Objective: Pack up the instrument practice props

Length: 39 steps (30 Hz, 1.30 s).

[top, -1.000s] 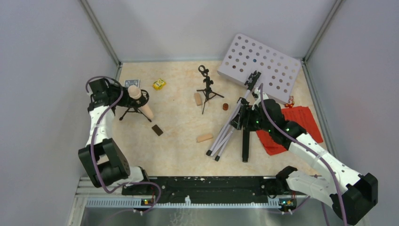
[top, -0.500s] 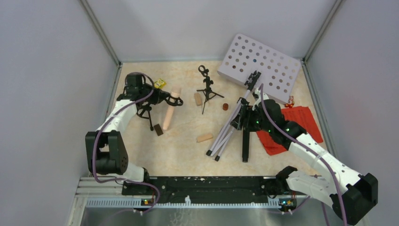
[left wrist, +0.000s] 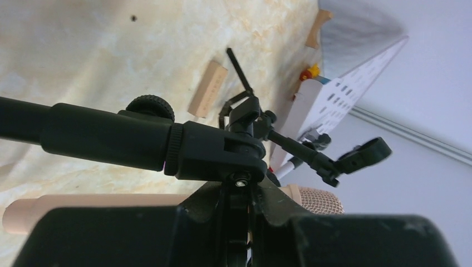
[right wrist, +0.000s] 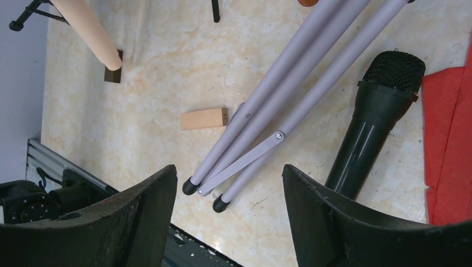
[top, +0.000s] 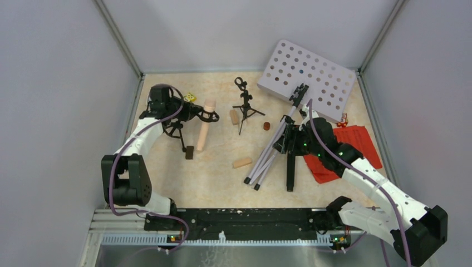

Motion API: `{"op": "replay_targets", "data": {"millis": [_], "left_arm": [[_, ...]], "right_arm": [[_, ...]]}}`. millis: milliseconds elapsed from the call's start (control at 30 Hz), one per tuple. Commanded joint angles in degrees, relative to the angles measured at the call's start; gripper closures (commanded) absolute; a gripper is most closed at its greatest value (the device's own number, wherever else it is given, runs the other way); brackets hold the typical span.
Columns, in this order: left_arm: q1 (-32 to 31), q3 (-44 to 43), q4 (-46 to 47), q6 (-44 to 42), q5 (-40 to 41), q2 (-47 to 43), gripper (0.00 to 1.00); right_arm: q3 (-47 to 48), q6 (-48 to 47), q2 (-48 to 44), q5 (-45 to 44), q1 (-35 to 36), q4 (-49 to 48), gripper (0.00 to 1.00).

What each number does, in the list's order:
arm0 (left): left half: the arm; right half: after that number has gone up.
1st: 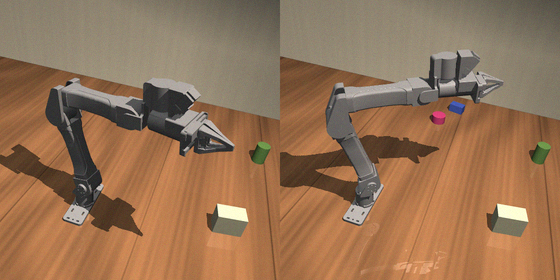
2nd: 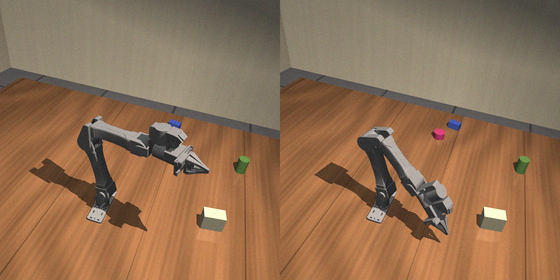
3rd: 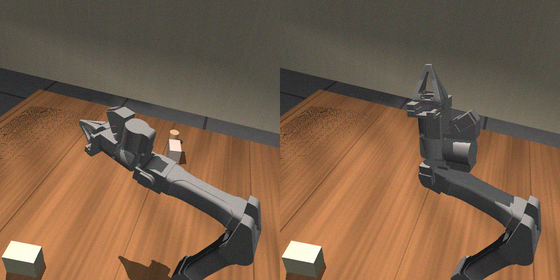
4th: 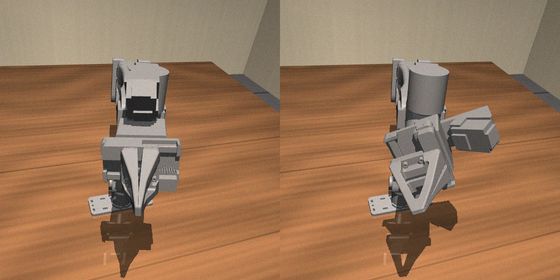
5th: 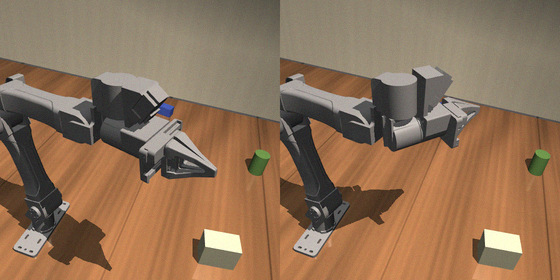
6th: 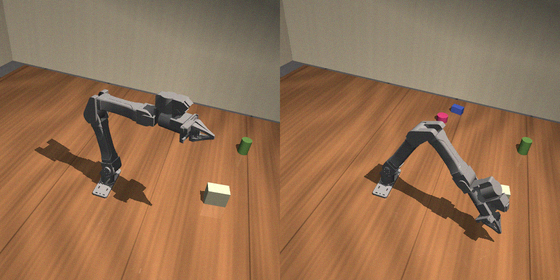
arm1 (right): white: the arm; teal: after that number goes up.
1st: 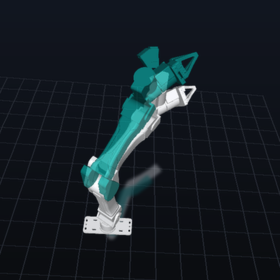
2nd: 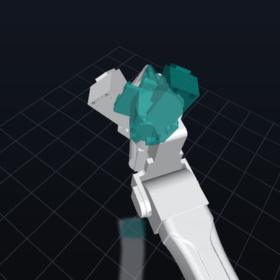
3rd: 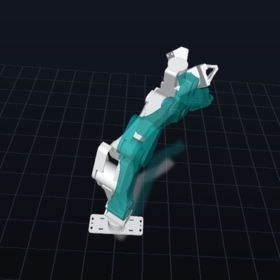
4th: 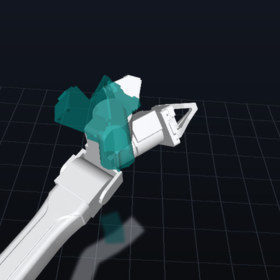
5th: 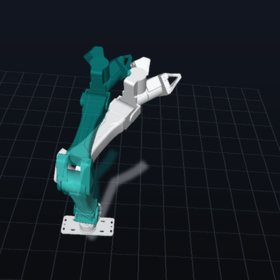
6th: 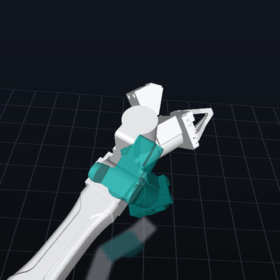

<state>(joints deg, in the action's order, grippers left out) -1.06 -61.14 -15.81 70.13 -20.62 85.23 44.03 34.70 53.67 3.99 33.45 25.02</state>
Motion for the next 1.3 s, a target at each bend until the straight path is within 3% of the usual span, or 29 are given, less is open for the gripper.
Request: {"op": "replay_targets", "data": {"millis": [0, 367, 533, 700, 1000, 1200, 1267], "left_arm": [[-1.1, -2.4, 12.3, 3.7, -6.0, -4.8, 1.00], [-6.1, 2.0, 33.6, 8.8, -4.9, -12.3, 1.00], [-8.8, 11.2, 53.8, 13.1, -7.4, -11.1, 1.00], [-11.6, 16.6, 70.3, 15.0, -9.6, -7.1, 1.00], [-13.4, 24.1, 79.5, 19.0, -9.9, -3.2, 1.00], [-14.1, 28.3, 80.2, 20.2, -9.1, -4.0, 1.00], [-14.2, 29.4, 79.1, 19.7, -8.6, -5.1, 1.00]], "right_arm": [[1.3, 0.3, -0.9, -0.7, -0.5, -0.9, 0.31], [1.0, 0.3, -1.0, -0.5, -0.4, -2.3, 0.31], [-0.5, -2.3, -3.2, 1.7, -0.4, -6.9, 0.31], [-3.9, -6.0, -7.9, 7.1, -0.5, -17.8, 0.31], [-6.3, -18.1, -10.9, 14.6, 2.9, -39.8, 0.31], [-1.5, -36.6, -2.7, 15.0, 11.9, -45.9, 0.29], [-0.4, -38.9, 0.6, 13.7, 13.4, -49.4, 0.29]]}}
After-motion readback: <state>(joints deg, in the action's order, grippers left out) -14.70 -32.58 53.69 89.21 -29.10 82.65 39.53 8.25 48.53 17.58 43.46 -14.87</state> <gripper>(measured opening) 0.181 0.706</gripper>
